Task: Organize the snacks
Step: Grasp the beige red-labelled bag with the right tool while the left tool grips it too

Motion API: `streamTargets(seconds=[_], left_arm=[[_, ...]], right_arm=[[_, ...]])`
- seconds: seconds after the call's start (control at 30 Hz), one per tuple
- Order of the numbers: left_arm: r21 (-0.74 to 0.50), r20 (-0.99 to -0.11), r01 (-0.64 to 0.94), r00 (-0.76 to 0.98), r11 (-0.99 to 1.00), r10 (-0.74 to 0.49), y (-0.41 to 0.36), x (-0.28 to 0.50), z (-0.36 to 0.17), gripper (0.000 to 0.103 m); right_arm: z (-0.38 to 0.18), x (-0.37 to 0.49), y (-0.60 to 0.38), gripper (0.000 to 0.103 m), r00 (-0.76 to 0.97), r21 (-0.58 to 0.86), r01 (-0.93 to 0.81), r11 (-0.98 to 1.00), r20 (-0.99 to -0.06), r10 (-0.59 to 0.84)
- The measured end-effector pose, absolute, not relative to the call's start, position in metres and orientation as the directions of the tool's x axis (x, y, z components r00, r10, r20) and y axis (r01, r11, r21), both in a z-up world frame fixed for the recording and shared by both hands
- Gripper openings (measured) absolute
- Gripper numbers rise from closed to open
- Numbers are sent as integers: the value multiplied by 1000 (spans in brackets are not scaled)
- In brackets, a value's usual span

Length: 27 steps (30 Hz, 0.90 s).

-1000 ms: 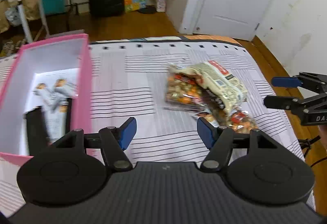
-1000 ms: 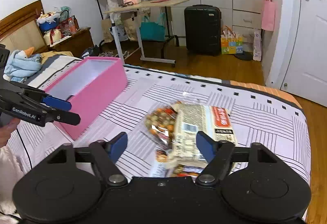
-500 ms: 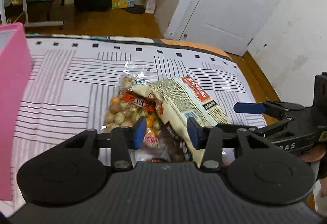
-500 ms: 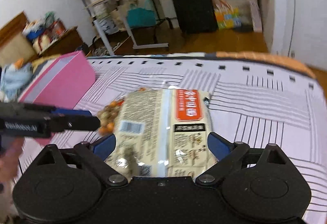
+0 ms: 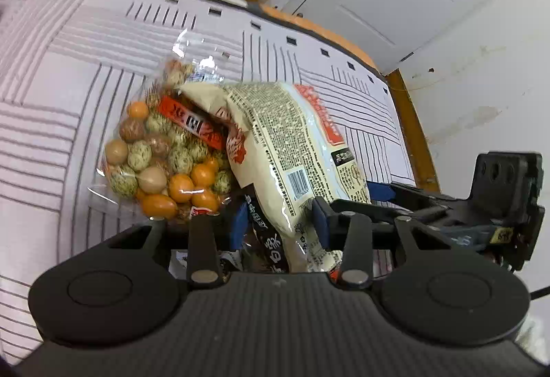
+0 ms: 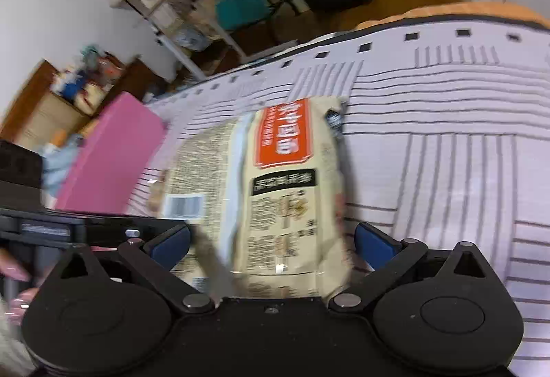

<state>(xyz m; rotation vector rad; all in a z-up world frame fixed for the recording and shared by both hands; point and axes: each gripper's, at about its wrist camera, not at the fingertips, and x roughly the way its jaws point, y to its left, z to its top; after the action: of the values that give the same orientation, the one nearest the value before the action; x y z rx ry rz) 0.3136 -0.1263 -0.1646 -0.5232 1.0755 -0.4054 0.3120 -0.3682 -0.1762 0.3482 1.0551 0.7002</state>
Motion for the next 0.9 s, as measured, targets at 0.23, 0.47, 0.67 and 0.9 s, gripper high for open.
streamTargets(seconds=[0.23, 0.47, 0.67, 0.9], left_arm=[[-606, -700, 62, 433, 793, -568, -127, 309, -168, 29], [-585, -709, 102, 416, 805, -569, -126, 303, -153, 28], [-557, -712, 153, 419, 816, -564, -124, 279, -130, 29], [-554, -714, 171, 405, 815, -571, -107, 246, -105, 29]], right_arm=[[-171, 299, -357, 99, 351, 546, -367, 753, -669, 656], [-154, 279, -360, 83, 381, 473, -418, 776, -684, 622], [-132, 254, -360, 81, 397, 448, -440, 778, -680, 616], [-105, 224, -345, 81, 378, 429, -466, 774, -694, 613]])
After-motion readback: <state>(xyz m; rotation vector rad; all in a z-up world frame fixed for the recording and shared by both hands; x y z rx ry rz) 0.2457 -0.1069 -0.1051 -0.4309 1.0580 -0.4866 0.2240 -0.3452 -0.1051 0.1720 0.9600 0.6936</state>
